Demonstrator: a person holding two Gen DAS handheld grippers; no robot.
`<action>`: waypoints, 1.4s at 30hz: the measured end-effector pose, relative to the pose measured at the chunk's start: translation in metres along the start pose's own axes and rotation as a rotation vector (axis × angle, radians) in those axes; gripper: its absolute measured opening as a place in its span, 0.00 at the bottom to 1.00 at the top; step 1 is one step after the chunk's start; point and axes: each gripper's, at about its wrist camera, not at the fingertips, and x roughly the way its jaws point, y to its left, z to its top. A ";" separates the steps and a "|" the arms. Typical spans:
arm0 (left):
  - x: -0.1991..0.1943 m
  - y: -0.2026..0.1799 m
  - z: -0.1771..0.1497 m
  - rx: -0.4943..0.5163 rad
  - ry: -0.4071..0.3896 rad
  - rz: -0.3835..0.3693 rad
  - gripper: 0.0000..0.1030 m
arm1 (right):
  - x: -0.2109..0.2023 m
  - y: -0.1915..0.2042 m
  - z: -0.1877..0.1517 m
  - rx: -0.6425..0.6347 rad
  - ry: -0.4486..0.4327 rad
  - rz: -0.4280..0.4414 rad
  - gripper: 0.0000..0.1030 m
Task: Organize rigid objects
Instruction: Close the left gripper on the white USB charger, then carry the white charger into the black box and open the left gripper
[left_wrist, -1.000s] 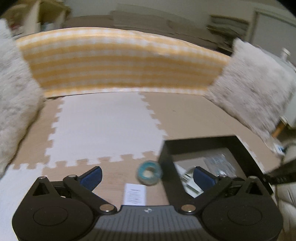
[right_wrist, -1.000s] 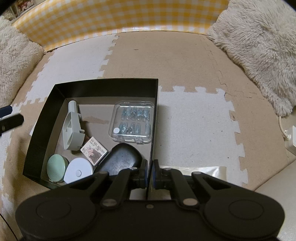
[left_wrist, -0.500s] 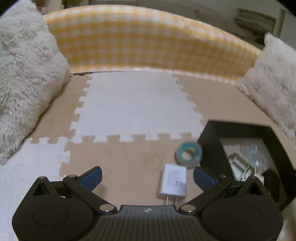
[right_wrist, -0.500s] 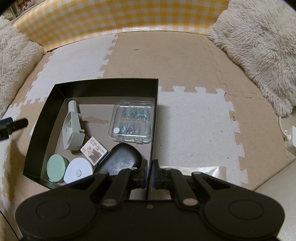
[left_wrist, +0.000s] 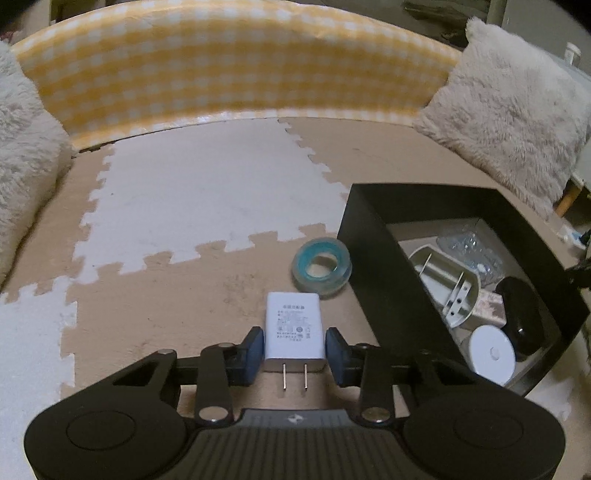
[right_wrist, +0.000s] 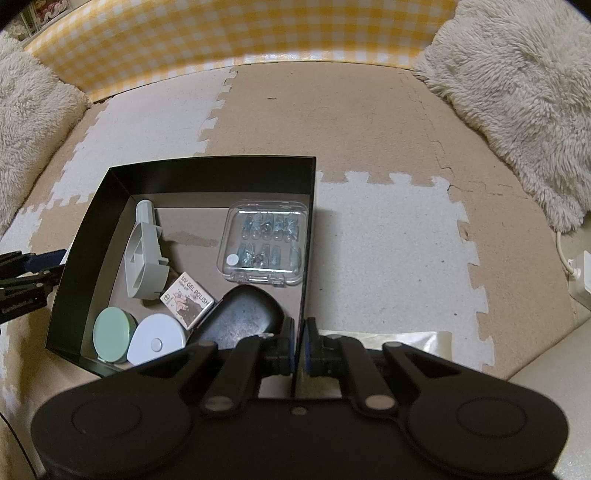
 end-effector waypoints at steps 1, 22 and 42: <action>0.000 0.000 0.000 0.003 0.002 0.001 0.37 | 0.000 0.000 0.000 0.001 0.000 0.000 0.05; -0.014 -0.005 -0.004 -0.025 0.077 0.086 0.42 | 0.001 0.000 -0.001 -0.004 0.003 -0.003 0.05; -0.045 0.002 0.015 -0.216 -0.094 0.039 0.36 | 0.001 0.001 0.000 -0.012 0.006 -0.011 0.05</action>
